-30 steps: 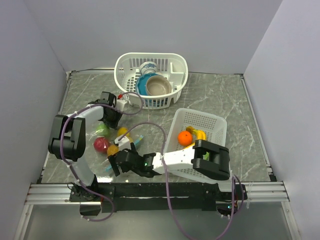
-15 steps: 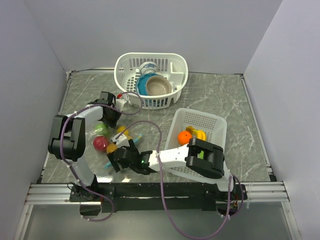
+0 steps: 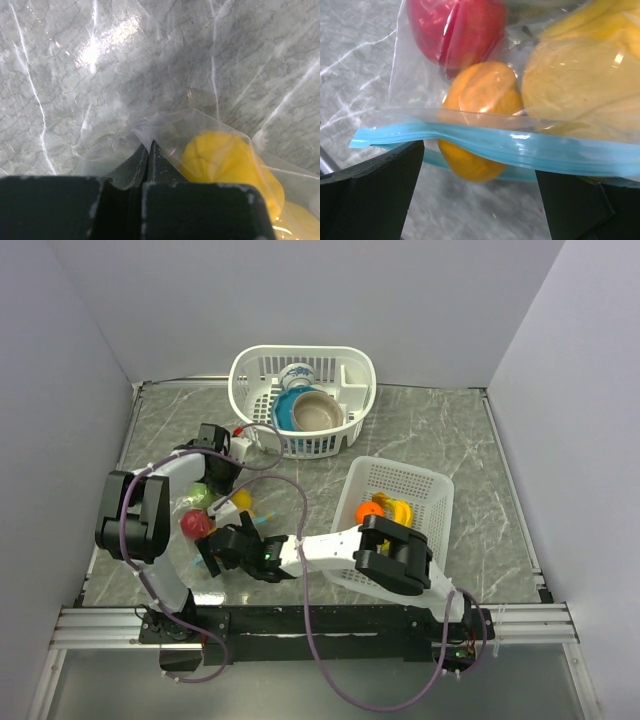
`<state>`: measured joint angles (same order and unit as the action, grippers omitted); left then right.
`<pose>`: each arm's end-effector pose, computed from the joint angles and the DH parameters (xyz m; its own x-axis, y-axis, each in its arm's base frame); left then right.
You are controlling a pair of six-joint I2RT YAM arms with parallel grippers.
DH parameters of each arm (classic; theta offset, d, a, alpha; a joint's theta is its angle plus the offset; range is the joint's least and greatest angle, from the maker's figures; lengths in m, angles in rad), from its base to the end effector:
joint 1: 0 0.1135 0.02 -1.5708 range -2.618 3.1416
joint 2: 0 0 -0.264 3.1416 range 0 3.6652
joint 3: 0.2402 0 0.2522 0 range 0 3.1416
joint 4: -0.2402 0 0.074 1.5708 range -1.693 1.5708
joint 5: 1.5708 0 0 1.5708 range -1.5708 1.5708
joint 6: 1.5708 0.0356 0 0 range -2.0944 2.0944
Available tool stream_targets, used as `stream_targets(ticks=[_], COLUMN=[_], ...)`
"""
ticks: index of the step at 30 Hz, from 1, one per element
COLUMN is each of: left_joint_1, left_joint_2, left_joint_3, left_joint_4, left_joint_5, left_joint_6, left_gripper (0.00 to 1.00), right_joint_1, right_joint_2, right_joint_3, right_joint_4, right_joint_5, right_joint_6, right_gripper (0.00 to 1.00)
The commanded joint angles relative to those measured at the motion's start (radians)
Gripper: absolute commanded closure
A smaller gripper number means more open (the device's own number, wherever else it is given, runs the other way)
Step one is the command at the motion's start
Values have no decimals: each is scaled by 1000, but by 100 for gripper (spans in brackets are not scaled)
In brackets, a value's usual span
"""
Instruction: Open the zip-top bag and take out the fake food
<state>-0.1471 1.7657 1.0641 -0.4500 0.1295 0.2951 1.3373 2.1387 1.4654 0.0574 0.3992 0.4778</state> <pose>0.3371 -0.0546 0.1604 -0.8071 0.4111 -0.4237 0.4516 0.8922 0.0055 0.1241 0.4619 0.1685 -0.4971 -0.2591 -0.8281 -0.6693 0.7218 0.1759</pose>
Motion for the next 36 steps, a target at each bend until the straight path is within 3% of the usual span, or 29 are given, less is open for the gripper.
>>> stream_targets(ticks=[1,6,9,12,13,15,21,29,32,35,36], left_joint_1=[6,0,-2,0,0,1,46,225,225,215,208], left_joint_2=[43,14,-8,-26,-29,-31,-6,72,25,-23,-35], left_joint_3=[-82,-127,-144,-154,-158,-164,-150,92,151,197,200], left_joint_4=[-145,-153,-161,-164,-164,-158,-124,-219,-269,-323,-337], left_joint_5=[15,36,39,36,33,29,-5,79,125,156,174], left_joint_6=[-31,-19,-8,1,1,3,9,3,-14,-20,-20], left_gripper=[99,99,99,99,99,99,99,99,99,99,99], right_joint_1=[-7,-18,-29,-32,-32,-32,-29,-26,-26,-26,-27], right_joint_2=[38,72,64,27,7,-11,-123,-482,-585,-651,-660], right_joint_3=[70,104,79,24,10,-17,-100,-399,-454,-458,-455], right_joint_4=[-28,-53,-25,40,56,76,32,-94,-180,-354,-486], right_joint_5=[44,98,102,110,115,122,158,300,369,492,535], right_joint_6=[34,85,108,111,111,105,99,203,266,411,471], right_gripper=[4,5,12,27,37,43,48,47,45,45,45])
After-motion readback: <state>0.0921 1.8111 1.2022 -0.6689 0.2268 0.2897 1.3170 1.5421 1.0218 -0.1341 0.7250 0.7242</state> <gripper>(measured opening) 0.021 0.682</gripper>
